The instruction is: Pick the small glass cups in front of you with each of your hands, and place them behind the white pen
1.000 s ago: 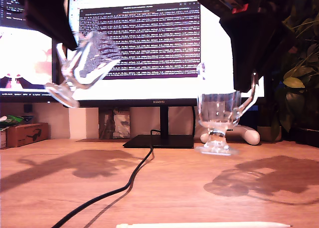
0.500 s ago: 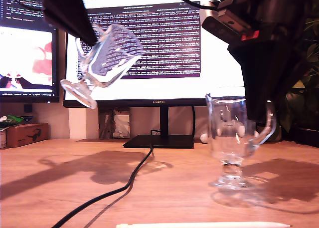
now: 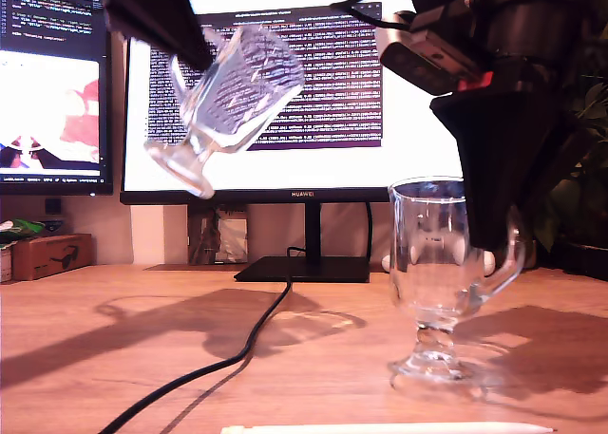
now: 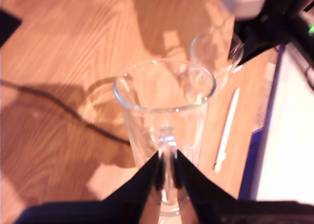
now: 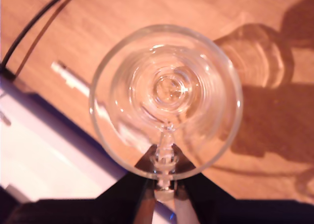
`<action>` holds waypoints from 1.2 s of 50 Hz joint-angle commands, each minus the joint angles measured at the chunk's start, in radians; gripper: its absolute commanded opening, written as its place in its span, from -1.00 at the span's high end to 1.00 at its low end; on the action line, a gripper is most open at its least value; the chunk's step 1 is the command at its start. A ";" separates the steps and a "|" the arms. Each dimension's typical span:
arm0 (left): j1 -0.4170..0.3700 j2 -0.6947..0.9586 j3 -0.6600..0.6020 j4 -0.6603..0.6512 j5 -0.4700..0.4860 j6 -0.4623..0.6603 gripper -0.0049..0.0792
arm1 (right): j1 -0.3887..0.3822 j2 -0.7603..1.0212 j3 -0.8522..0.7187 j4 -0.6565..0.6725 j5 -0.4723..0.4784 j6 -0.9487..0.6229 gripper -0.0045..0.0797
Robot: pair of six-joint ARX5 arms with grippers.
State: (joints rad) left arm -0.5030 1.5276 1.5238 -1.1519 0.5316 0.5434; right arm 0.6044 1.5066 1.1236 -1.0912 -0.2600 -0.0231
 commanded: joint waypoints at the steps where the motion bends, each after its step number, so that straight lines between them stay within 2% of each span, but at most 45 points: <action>1: -0.010 -0.032 0.006 0.008 0.015 -0.006 0.94 | 0.011 0.000 -0.030 -0.014 -0.003 0.008 0.92; 8: -0.011 -0.032 0.006 0.006 0.016 -0.006 0.94 | 0.017 0.000 -0.030 -0.021 0.000 0.023 0.90; 16: -0.011 -0.038 0.006 0.003 0.018 -0.013 0.94 | 0.018 0.000 -0.030 -0.023 0.001 0.026 0.59; 25: -0.011 -0.038 0.006 0.000 0.019 -0.013 0.94 | 0.022 0.000 -0.030 -0.041 0.002 0.026 0.53; 34: -0.011 -0.038 0.006 0.000 0.040 -0.013 0.94 | 0.024 0.000 -0.030 -0.040 0.001 0.026 0.30; 50: -0.011 -0.038 -0.005 0.000 0.086 -0.012 0.94 | 0.024 -0.038 -0.030 -0.029 -0.002 0.026 0.28; 60: -0.014 -0.066 -0.092 0.033 0.118 0.000 0.94 | 0.008 -0.158 -0.030 -0.035 -0.003 0.027 0.24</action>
State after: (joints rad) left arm -0.5110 1.4994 1.4780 -1.1328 0.6323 0.5339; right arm 0.6167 1.4094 1.1099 -1.1206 -0.2565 0.0002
